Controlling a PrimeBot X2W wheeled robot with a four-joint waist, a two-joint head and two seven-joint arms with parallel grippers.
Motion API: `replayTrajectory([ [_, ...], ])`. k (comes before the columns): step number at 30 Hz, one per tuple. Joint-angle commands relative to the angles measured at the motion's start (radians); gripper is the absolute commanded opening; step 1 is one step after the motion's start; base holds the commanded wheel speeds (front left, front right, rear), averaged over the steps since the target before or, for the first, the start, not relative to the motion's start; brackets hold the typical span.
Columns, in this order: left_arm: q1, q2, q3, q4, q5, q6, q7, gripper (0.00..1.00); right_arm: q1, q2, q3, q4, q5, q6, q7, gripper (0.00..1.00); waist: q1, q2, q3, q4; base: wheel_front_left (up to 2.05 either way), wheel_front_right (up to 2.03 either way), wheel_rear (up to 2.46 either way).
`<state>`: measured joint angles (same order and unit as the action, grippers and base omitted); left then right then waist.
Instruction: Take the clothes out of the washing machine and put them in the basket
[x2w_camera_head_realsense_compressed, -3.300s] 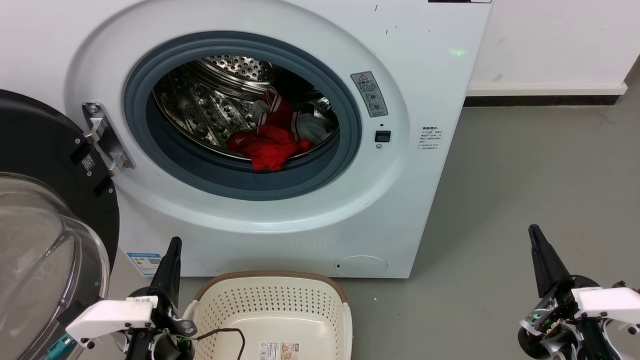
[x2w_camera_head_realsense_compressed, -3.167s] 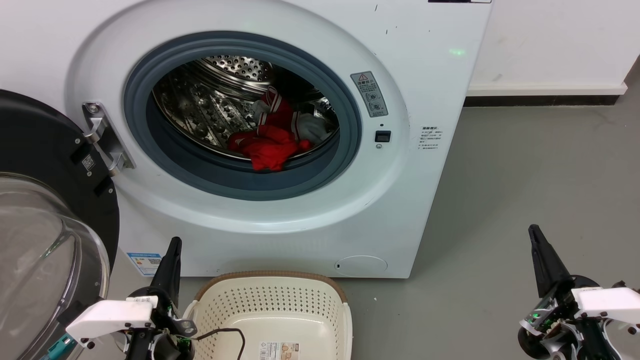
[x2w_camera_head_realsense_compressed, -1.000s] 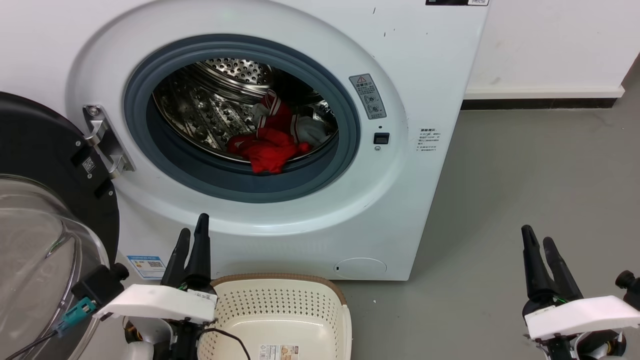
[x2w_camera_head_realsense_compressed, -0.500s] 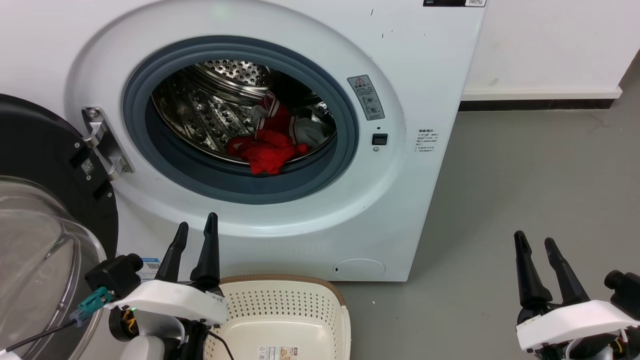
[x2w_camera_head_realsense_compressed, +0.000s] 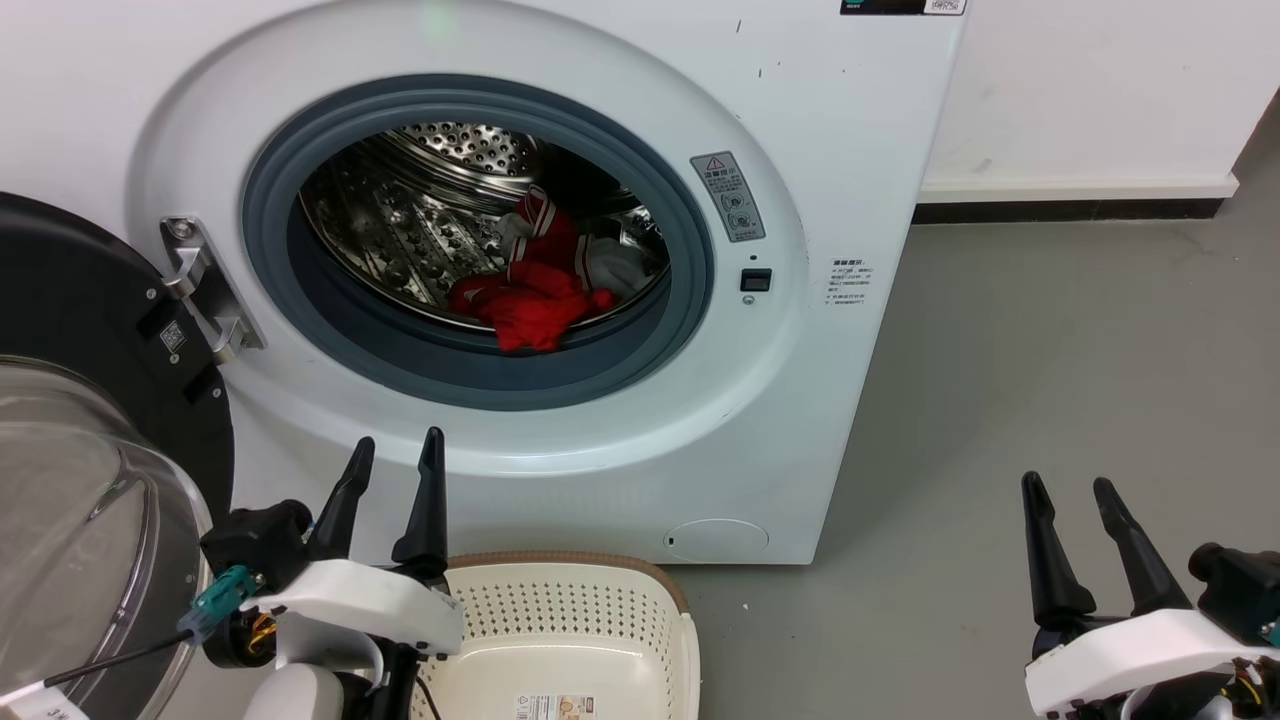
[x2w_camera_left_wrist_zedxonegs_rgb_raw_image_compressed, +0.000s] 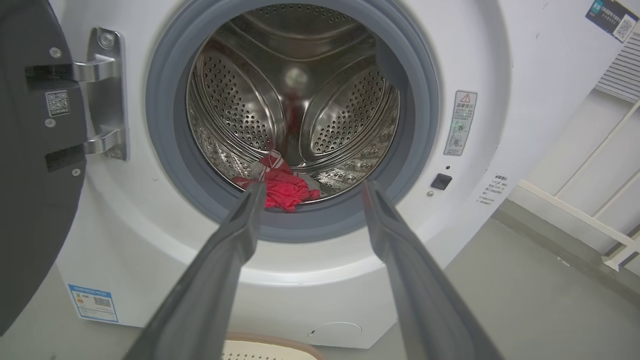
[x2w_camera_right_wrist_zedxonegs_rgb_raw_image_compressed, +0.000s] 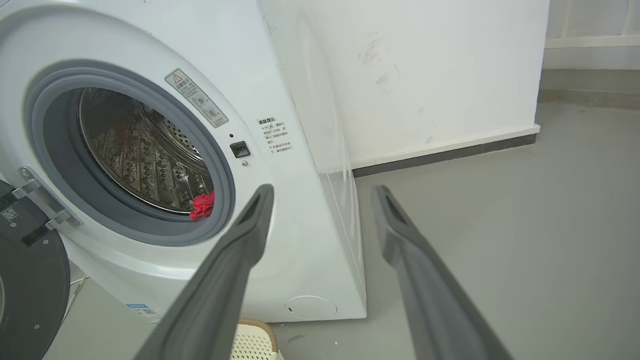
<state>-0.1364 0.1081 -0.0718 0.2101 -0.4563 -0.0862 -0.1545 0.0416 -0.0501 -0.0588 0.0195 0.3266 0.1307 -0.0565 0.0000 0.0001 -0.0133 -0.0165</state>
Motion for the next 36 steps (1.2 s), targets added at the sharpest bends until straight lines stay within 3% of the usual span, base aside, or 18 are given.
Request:
replayTrajectory([
  [1,-0.022,0.007,-0.004,-0.003,0.028,0.006,-0.011,1.00,0.005,-0.001,0.000,-0.016,-0.028,0.000,-0.003,1.00,0.0000,-0.0001,0.000,0.000,0.00,0.00,0.00],
  [36,0.032,0.010,-0.005,0.016,0.274,0.060,-0.085,1.00,0.026,0.000,-0.007,-0.033,-0.283,0.000,-0.055,1.00,0.0000,-0.0001,-0.012,0.014,0.00,0.00,0.00],
])
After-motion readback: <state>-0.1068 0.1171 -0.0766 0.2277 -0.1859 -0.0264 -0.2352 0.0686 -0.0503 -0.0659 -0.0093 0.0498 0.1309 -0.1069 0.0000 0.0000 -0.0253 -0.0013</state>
